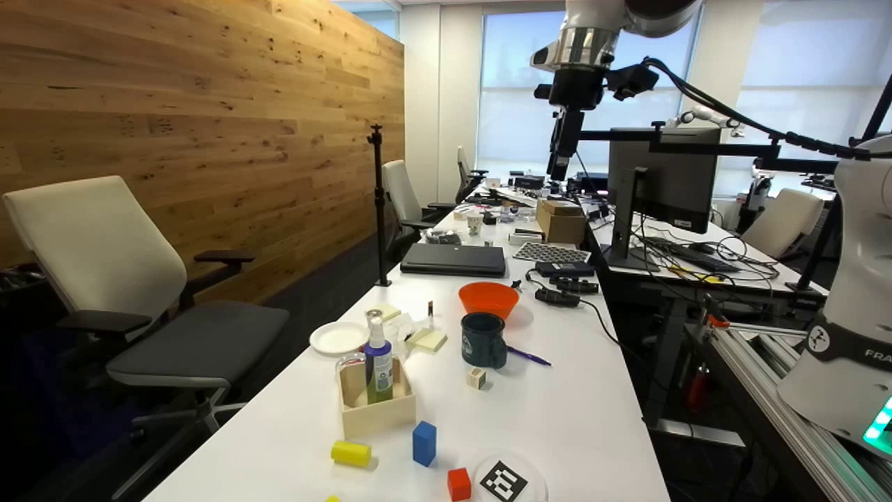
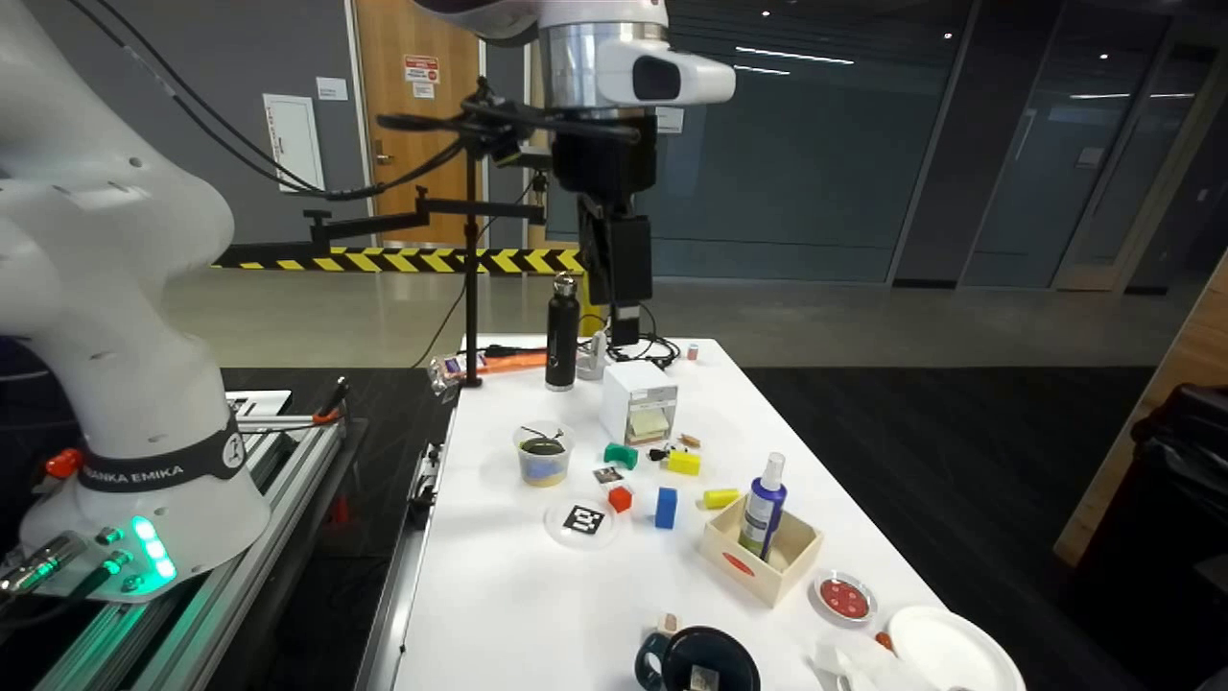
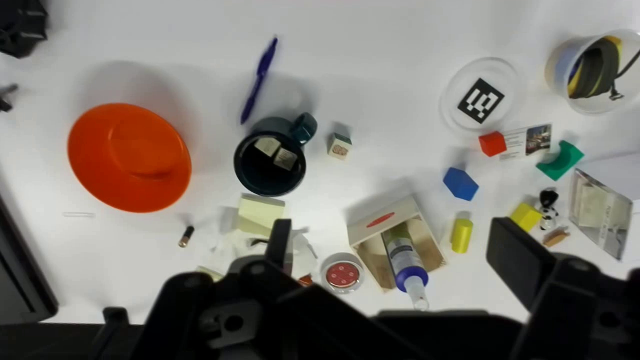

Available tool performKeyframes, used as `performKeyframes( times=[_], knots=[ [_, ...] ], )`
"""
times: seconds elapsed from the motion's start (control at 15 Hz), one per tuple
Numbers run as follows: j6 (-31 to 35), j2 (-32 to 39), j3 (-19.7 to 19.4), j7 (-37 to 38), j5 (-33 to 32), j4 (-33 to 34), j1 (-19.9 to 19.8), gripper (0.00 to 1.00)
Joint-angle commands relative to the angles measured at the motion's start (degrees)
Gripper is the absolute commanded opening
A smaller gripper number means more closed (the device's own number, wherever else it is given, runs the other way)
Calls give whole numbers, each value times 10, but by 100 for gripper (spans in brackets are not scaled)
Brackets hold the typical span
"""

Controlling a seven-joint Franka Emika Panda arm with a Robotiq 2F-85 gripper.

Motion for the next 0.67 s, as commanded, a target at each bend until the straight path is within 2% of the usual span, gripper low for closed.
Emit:
performKeyframes(
  times=[0.0,0.6],
  knots=[
    [43,34,-7,-52,59,2,26,100],
    [82,131,20,-115,124,20,62,100]
  ],
)
